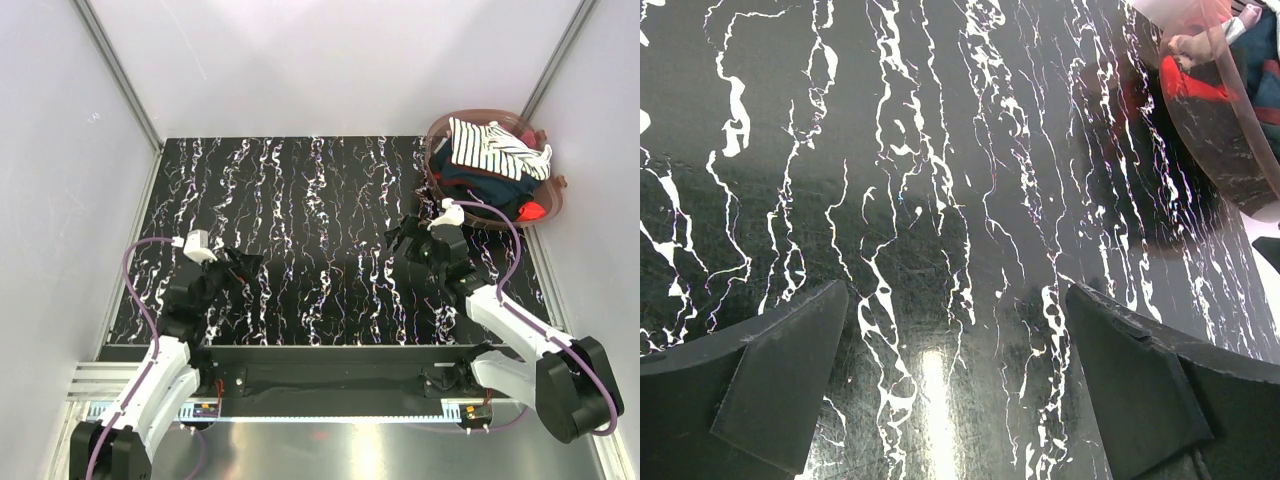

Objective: Fold and stack the tank tops

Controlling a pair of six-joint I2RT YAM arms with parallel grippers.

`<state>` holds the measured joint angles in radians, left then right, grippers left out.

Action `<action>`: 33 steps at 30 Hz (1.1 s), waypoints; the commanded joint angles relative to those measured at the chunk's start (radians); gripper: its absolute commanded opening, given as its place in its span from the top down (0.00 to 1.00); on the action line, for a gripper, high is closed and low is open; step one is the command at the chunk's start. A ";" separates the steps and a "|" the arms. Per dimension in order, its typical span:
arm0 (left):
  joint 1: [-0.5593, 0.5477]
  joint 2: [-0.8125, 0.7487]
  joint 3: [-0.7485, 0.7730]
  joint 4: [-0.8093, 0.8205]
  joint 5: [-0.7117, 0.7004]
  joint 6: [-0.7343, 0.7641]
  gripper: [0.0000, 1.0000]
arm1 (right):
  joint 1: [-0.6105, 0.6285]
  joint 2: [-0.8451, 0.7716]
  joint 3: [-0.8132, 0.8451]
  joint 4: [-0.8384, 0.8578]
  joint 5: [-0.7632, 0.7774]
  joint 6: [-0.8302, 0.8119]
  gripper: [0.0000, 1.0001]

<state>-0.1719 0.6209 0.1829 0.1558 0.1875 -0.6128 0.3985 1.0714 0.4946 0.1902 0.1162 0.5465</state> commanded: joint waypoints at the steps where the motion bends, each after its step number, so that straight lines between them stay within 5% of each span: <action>1: -0.009 -0.015 0.017 0.039 0.023 0.019 0.01 | -0.001 -0.024 0.015 -0.004 0.036 -0.003 0.00; 6: -0.018 -0.032 0.009 0.047 0.026 0.021 0.01 | 0.000 -0.022 0.039 -0.037 0.060 -0.045 0.04; 11: -0.024 -0.038 0.007 0.054 0.033 0.016 0.01 | -0.018 0.048 0.281 -0.309 0.204 -0.037 0.10; 15: -0.029 -0.029 0.006 0.060 0.041 0.013 0.01 | -0.159 0.148 0.465 -0.423 0.134 -0.010 0.09; 25: -0.041 -0.020 0.010 0.060 0.035 0.012 0.01 | -0.349 0.615 1.072 -0.704 0.318 -0.014 0.02; 33: -0.049 -0.024 0.012 0.057 0.030 0.015 0.01 | -0.382 0.916 1.482 -0.851 0.517 -0.072 0.03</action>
<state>-0.2134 0.6041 0.1829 0.1593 0.2047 -0.6064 0.0235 1.9450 1.8538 -0.5690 0.4984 0.5106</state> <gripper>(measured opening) 0.987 0.971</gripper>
